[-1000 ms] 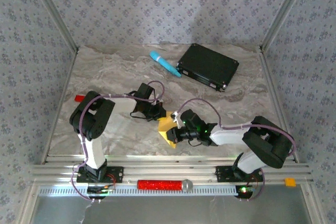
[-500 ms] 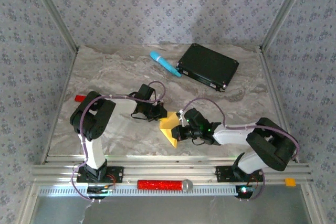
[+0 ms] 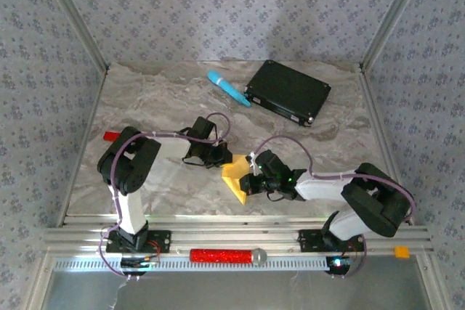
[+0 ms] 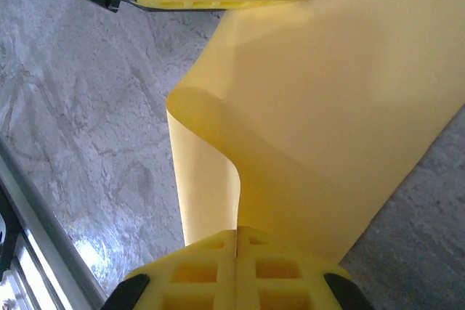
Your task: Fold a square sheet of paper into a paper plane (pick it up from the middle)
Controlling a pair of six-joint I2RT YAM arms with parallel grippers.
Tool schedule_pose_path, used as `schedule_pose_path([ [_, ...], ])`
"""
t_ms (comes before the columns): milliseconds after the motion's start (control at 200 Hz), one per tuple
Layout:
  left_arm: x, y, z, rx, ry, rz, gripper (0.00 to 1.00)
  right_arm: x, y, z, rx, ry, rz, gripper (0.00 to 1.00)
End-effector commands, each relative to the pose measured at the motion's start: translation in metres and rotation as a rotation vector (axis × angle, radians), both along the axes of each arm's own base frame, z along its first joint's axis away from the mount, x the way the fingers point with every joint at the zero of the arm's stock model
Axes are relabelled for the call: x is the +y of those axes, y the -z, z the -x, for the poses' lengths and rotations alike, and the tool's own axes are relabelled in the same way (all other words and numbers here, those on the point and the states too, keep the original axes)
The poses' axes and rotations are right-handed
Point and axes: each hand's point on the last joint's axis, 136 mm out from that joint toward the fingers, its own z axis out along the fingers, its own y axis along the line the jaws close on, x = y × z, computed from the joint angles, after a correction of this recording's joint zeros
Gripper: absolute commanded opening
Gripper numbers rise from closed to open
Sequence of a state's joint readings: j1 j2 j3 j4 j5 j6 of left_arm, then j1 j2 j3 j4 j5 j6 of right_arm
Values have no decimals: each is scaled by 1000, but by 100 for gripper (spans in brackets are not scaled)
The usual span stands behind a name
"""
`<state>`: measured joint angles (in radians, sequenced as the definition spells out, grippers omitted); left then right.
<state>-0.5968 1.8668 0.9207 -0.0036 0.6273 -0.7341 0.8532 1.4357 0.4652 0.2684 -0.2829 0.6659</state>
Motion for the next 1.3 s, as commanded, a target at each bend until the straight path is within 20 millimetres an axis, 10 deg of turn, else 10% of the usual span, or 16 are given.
schedule_pose_path([
  [0, 15, 28, 17, 71, -15, -97, 5, -4, 2, -5, -2, 21, 30, 3],
  [1294, 16, 29, 20, 73, -16, -94, 5, -11, 14, -10, 22, 55, 71, 3],
])
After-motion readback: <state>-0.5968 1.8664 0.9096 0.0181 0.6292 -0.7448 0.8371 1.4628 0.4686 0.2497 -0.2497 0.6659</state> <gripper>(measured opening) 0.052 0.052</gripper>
